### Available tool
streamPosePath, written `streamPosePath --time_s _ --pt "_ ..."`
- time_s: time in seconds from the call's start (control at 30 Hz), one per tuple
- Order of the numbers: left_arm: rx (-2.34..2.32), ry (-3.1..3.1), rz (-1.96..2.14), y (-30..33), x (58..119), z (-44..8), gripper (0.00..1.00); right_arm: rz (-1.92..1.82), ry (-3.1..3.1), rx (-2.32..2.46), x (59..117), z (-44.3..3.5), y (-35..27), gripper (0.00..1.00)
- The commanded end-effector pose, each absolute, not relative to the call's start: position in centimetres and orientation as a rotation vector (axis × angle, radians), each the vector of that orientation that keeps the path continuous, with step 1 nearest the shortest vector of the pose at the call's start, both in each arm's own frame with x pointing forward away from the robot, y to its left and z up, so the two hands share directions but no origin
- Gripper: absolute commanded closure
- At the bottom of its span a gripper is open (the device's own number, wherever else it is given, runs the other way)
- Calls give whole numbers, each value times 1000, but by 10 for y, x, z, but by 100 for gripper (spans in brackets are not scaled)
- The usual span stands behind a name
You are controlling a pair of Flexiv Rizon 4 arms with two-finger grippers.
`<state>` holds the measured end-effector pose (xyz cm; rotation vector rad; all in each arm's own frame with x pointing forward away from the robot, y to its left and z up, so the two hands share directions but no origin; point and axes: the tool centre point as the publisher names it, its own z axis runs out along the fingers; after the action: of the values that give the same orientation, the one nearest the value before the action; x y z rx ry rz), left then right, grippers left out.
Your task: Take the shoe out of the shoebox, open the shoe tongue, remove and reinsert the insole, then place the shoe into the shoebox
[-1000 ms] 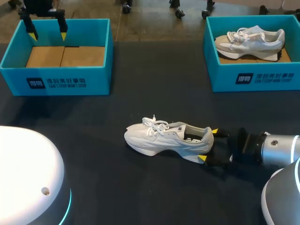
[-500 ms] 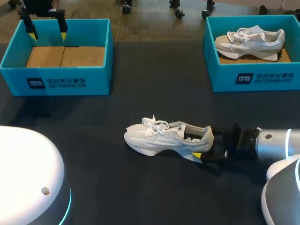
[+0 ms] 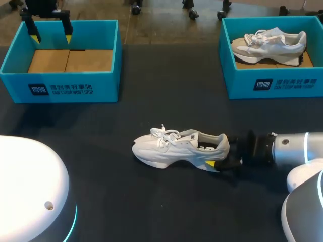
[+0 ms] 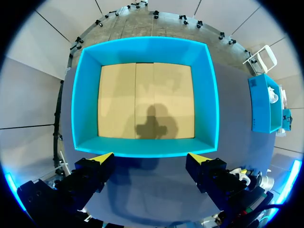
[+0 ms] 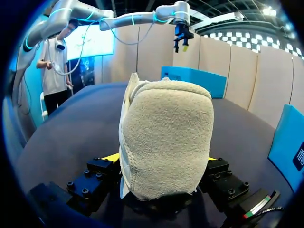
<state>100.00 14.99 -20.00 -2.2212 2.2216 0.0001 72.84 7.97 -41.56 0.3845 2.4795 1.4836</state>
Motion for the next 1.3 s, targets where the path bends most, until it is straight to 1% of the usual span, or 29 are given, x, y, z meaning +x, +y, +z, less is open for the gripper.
streamPosePath --time_s 0.03,0.37,0.7,1.3 --pt "-2221 2222 0 150 1000 -200 0 1515 2529 308 739 -414 75 100" --pt "-2221 2222 0 150 1000 -200 0 1550 2611 162 745 -410 66 100" --pt "-2221 2222 0 150 1000 -200 0 1581 2645 80 744 -421 64 100" --pt "-2221 2222 0 150 1000 -200 0 1592 2632 111 745 -422 65 100"
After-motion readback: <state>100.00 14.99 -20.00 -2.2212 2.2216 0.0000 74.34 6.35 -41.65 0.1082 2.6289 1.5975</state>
